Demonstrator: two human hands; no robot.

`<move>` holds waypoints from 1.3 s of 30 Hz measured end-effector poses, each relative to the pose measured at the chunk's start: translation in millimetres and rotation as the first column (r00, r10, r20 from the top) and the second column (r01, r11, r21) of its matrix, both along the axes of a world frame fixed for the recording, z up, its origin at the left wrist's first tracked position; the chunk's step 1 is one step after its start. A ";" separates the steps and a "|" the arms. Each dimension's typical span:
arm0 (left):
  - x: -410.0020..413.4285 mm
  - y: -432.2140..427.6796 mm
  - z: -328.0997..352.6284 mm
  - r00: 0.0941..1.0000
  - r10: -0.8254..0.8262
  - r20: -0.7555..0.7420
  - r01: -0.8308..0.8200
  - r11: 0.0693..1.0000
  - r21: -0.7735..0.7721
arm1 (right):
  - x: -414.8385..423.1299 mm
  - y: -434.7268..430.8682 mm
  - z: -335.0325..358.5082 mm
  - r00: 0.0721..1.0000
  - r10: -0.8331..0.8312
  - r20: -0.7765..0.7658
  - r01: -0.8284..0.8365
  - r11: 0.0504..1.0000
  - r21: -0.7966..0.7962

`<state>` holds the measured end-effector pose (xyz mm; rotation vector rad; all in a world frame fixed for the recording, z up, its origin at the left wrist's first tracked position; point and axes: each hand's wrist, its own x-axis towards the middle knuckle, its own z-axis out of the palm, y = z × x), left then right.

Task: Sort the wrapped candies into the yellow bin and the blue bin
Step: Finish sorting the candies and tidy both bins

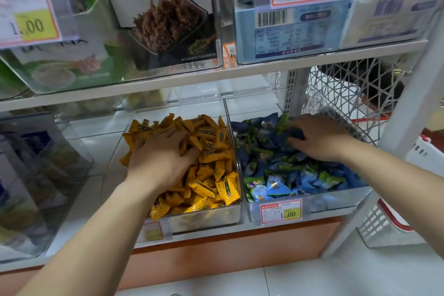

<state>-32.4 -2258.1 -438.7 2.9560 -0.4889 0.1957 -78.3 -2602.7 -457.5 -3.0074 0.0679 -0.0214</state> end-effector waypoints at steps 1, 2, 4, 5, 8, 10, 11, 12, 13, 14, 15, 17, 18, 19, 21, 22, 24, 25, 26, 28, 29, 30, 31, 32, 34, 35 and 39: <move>-4.3 -6.6 4.4 0.997 -0.013 0.072 0.015 0.999 -0.035 | 0.6 -3.6 -2.8 0.997 -0.018 -0.069 0.018 1.000 0.000; -9.6 -14.4 8.2 0.988 -0.046 0.145 0.059 0.994 -0.091 | 1.9 -4.6 -6.8 0.989 -0.021 -0.145 0.023 1.000 0.013; -20.6 -33.4 12.2 0.975 -0.144 0.171 0.178 0.962 -0.208 | 5.0 1.2 -15.9 0.968 0.000 -0.249 0.015 0.998 0.056; -26.1 -43.7 10.8 0.970 -0.205 0.130 0.232 0.941 -0.247 | 8.2 6.3 -19.9 0.962 0.013 -0.274 0.010 0.997 0.079; -36.2 -67.8 -6.8 0.934 -0.356 0.029 0.351 0.900 -0.258 | 16.0 23.0 -28.4 0.944 0.082 -0.319 -0.037 0.988 0.147; -35.5 -74.0 -19.6 0.929 -0.369 0.001 0.357 0.899 -0.254 | 12.6 28.6 -30.9 0.940 0.117 -0.320 -0.044 0.973 0.228; -34.3 -74.7 -24.3 0.933 -0.361 -0.005 0.348 0.901 -0.261 | 7.9 28.9 -30.0 0.940 0.134 -0.313 -0.039 0.956 0.292; -33.2 -75.2 -28.0 0.935 -0.354 -0.001 0.341 0.901 -0.269 | 2.9 26.9 -28.0 0.940 0.157 -0.301 -0.042 0.933 0.357; -31.8 -75.8 -30.7 0.936 -0.351 0.009 0.340 0.899 -0.275 | -2.7 23.7 -24.3 0.935 0.188 -0.300 -0.057 0.916 0.398; -30.9 -75.9 -32.8 0.936 -0.352 0.021 0.344 0.896 -0.280 | -7.1 19.0 -20.0 0.927 0.210 -0.311 -0.072 0.912 0.403; -30.1 -75.6 -34.1 0.934 -0.355 0.033 0.350 0.893 -0.284 | -9.1 14.4 -14.7 0.918 0.205 -0.339 -0.078 0.933 0.352; -28.6 -74.5 -35.1 0.929 -0.365 0.057 0.365 0.885 -0.290 | -6.9 4.3 -3.2 0.913 0.109 -0.394 -0.057 0.988 0.142; -28.3 -73.7 -35.2 0.926 -0.372 0.064 0.374 0.880 -0.293 | -4.7 0.5 2.7 0.911 0.031 -0.411 -0.023 0.999 0.025; -28.2 -73.2 -35.3 0.924 -0.377 0.068 0.380 0.876 -0.297 | -1.6 -3.1 7.2 0.903 -0.028 -0.429 0.004 0.998 -0.056; -28.6 -73.3 -35.1 0.922 -0.382 0.069 0.384 0.872 -0.302 | 7.5 -7.3 10.9 0.885 -0.052 -0.463 0.020 0.997 -0.073; -28.7 -73.4 -34.9 0.921 -0.383 0.068 0.384 0.871 -0.305 | 12.7 -7.3 10.4 0.877 -0.037 -0.480 0.024 0.999 -0.032; -28.7 -73.2 -34.7 0.920 -0.386 0.064 0.386 0.869 -0.309 | 22.8 -1.0 5.9 0.856 -0.002 -0.518 0.052 0.995 0.083; -28.8 -72.8 -34.5 0.920 -0.388 0.062 0.387 0.869 -0.310 | 27.4 2.9 1.9 0.846 0.005 -0.533 0.074 0.989 0.127; -28.8 -72.4 -34.2 0.919 -0.390 0.060 0.388 0.868 -0.309 | 31.3 7.8 -2.4 0.840 0.013 -0.543 0.085 0.984 0.156; -29.1 -71.9 -34.0 0.918 -0.393 0.059 0.391 0.867 -0.308 | 37.8 17.7 -9.5 0.828 0.019 -0.561 0.097 0.980 0.176; -29.3 -72.5 -33.9 0.917 -0.393 0.062 0.392 0.866 -0.309 | 41.1 20.6 -12.0 0.824 0.010 -0.566 0.112 0.977 0.180; -29.4 -72.9 -33.9 0.918 -0.392 0.065 0.392 0.866 -0.310 | 44.4 23.9 -13.7 0.824 -0.001 -0.566 0.127 0.975 0.183; -29.7 -73.5 -33.9 0.918 -0.390 0.068 0.391 0.867 -0.308 | 46.2 27.6 -15.6 0.828 -0.006 -0.560 0.133 0.973 0.186; -30.0 -74.3 -34.0 0.919 -0.388 0.074 0.391 0.868 -0.305 | 46.8 31.2 -18.9 0.840 0.003 -0.542 0.129 0.970 0.205; -30.5 -75.4 -34.4 0.919 -0.386 0.081 0.392 0.869 -0.303 | 47.5 36.4 -27.4 0.876 0.038 -0.482 0.124 0.946 0.299; -30.3 -75.2 -34.3 0.919 -0.386 0.082 0.392 0.868 -0.304 | 47.2 38.8 -31.2 0.892 0.049 -0.450 0.129 0.926 0.355; -29.5 -72.5 -34.6 0.920 -0.387 0.069 0.388 0.866 -0.315 | 47.6 41.5 -40.7 0.889 0.113 -0.443 0.137 0.859 0.494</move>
